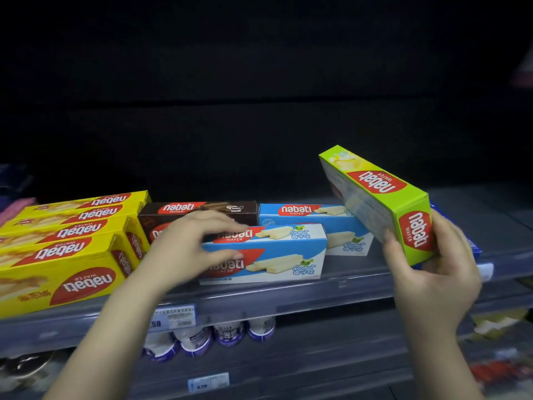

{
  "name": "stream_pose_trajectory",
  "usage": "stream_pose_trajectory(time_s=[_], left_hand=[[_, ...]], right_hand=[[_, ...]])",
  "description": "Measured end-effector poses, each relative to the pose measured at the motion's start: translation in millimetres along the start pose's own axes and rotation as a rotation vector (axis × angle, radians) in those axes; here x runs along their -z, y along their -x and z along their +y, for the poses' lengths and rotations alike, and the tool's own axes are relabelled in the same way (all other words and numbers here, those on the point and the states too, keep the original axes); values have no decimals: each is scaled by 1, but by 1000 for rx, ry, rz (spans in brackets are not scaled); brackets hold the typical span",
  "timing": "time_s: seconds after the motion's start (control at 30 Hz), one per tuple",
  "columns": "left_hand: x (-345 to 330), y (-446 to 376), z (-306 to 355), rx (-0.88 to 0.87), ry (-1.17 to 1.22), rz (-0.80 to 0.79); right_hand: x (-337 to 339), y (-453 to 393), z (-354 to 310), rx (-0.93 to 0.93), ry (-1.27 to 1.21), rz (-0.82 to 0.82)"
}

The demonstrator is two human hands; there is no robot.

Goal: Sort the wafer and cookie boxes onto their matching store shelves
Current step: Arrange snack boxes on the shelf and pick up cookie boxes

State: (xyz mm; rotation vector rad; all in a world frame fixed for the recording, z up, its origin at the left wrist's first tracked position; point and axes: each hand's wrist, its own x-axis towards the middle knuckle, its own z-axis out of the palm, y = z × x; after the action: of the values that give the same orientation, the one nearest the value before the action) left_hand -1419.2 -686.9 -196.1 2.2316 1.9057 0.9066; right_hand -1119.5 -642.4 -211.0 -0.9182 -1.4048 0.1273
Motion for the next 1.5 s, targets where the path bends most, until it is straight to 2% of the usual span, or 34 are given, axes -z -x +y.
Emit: stream_pose_trajectory(time_s=[0.1,0.2,0.43,0.53,0.63,0.73,1.03,1.3,1.37,1.4,1.5], left_hand=[[-4,16,-13,103,325,61],[-22,16,-11,115,512,151],[-70,-4,25,39,525,213],[-75,-14,31,-33,283,177],[-67,-28,33,-66,-2,7],[-65,-37,33,-129,-198,-83],[-59,-32,40,-145,-210,-27],[-53,-43,45,-104,-259,-121],[-52,-44,62,-87,-126,-50],[-50,-45,77,-61,18,-4],[-47,-51,121,78,673,30]], right_hand=[[-2,2,1,-3,12,13],[-5,4,3,-11,-17,23],[-5,2,6,-24,-21,22],[-2,0,6,-35,-13,24],[2,-3,9,-43,4,25],[4,-5,9,-33,-5,29],[2,-10,11,3,-6,8],[9,-10,23,62,62,15],[7,-9,26,102,71,10],[5,-8,27,122,66,0],[-4,-5,27,216,26,-97]])
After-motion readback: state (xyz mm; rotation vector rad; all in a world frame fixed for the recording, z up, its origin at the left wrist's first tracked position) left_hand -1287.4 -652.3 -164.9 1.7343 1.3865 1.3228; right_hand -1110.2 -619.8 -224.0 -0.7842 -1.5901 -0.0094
